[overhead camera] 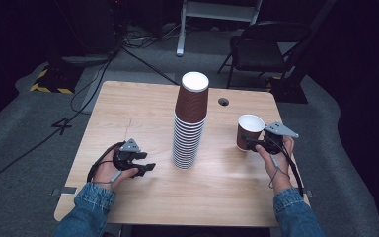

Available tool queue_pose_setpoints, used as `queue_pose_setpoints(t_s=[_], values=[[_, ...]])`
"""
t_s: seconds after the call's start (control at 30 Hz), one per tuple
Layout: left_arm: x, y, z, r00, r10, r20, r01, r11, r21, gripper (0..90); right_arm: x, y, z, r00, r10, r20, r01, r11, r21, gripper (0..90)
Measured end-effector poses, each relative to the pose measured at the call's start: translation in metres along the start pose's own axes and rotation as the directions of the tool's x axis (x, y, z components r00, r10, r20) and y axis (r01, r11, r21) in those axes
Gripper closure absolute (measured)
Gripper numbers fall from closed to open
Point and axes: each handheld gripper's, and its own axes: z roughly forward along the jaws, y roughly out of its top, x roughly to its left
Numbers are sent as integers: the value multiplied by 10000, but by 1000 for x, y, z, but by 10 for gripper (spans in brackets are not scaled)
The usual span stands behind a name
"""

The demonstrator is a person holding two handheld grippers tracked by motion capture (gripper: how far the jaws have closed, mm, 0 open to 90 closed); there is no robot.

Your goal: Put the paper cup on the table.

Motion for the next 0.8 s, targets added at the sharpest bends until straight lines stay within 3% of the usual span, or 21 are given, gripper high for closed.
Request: queue_pose_setpoints(t_s=[0.4,0.57,0.8], values=[[0,0,1,9999,-32,97,31,9999,110,410,8,-9,11,9998,-52,-205,62,9988,493,107],[1,0,0,9999,-20,118,20,10000,47,411,9,-12,13,9999,-87,-50,91,9963,857,104],[0,0,0,9999,-38,156,37,10000,67,413,10,-14,13,9999,113,35,-116,9957,919,104]])
